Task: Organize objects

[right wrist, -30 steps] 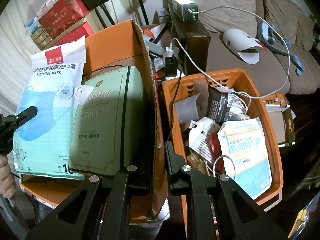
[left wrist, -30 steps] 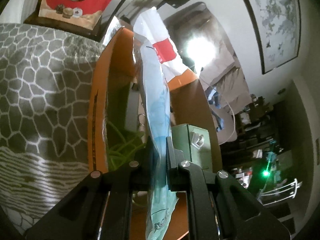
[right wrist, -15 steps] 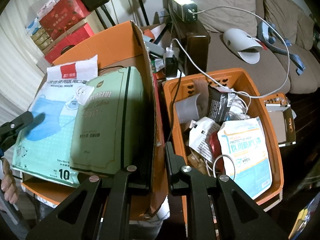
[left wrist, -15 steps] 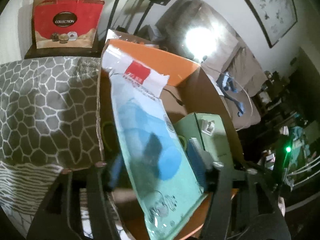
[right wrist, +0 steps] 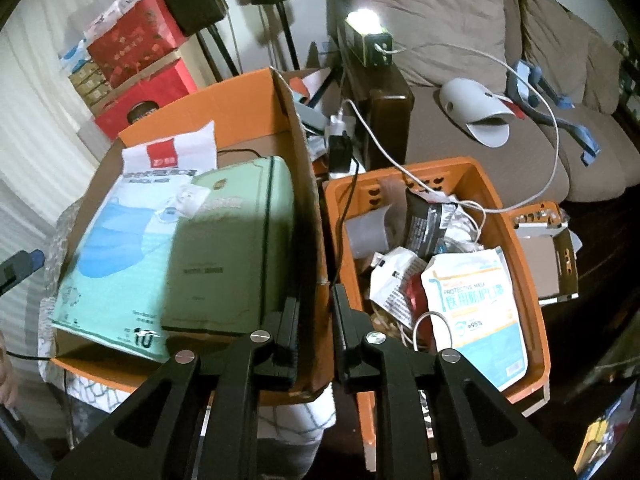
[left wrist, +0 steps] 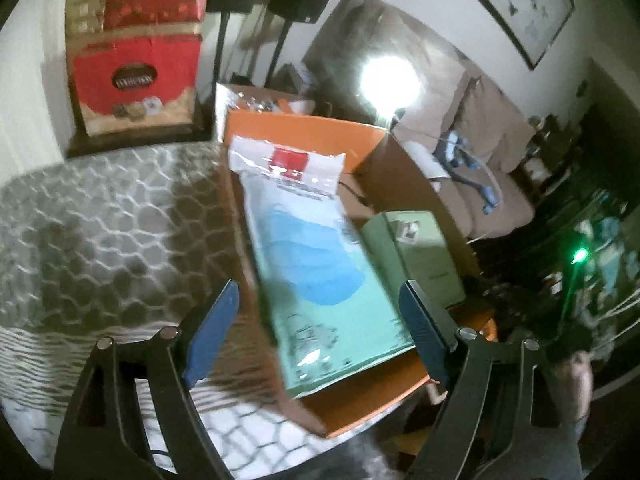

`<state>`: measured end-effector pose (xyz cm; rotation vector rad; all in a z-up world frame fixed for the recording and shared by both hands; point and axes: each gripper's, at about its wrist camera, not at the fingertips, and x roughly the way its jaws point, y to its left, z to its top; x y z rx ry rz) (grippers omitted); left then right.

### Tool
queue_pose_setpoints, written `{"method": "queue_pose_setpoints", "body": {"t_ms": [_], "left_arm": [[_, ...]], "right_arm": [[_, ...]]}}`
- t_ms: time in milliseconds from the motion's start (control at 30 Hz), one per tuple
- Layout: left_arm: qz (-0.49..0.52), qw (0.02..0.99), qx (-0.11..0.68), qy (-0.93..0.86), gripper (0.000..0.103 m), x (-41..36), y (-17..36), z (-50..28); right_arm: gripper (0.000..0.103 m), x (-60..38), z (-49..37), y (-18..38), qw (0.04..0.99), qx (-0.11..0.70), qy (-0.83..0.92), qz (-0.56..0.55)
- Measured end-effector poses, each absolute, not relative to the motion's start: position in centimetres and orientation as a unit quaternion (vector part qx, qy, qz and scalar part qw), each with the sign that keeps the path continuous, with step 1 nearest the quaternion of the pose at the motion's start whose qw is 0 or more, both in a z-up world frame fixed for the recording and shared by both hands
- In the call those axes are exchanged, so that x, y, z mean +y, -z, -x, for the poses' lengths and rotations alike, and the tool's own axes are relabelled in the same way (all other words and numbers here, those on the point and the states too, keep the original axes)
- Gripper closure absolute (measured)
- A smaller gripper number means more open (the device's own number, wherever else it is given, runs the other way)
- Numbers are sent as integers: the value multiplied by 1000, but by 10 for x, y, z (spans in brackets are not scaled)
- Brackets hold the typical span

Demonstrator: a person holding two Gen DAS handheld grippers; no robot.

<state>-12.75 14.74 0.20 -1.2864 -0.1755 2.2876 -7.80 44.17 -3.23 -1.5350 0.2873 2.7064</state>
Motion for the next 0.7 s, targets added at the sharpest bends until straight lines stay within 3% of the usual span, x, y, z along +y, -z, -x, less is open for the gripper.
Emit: {"method": "queue_pose_setpoints", "body": {"t_ms": [33,67,233,400,533,700], "left_arm": [[471,248,-55,-845,9,146,-4,125],[465,242,-46,-850,8,143,-6,122],[447,214,-15,-869,8,130,-11,111],[439,193,-17,-878,7,117,-14,105],[428,175,-21,-886,0,104,-16,98],[415,158,-16,-896,0,92,-18,87]], "right_arm": [[86,440,76,30,11,89,-868,488],[86,439,75,28,13,87,-870,485],[75,430,69,15,14,80,-879,469],[73,418,63,5,1,78,-886,457],[59,404,57,-5,-10,73,-892,445],[43,383,49,-13,-35,67,-899,432]]}}
